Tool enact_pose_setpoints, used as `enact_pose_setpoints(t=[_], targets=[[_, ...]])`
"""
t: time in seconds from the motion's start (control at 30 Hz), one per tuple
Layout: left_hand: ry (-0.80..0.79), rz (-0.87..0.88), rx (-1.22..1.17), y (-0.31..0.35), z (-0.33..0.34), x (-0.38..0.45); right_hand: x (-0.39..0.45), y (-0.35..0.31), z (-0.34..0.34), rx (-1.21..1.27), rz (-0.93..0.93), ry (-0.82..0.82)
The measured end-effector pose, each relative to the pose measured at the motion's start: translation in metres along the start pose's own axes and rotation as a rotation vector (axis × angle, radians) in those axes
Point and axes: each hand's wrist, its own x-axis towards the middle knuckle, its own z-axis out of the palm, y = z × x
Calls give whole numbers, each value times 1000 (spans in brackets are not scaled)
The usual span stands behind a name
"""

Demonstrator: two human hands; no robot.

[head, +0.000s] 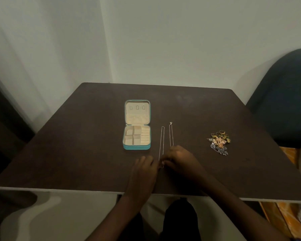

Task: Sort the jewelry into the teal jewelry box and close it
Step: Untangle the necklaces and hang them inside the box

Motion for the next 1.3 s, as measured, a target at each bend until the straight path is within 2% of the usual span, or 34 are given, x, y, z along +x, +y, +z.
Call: enact_pose_setpoints(t=[0.37, 0.53, 0.77, 1.0, 1.3], targets=[[57, 12, 18, 1, -4, -10, -3, -13, -6, -90, -111, -52], [48, 3, -13, 3, -8, -13, -1, -15, -2, -286, -262, -16], [40, -12, -38, 5, -10, -16, -3, -13, -3, -367, -403, 29], [32, -22, -49, 5, -12, -17, 7, -16, -5, -384, -441, 55], [-29, 64, -13, -10, -18, -4, 6, -16, 6, -360, -375, 138]])
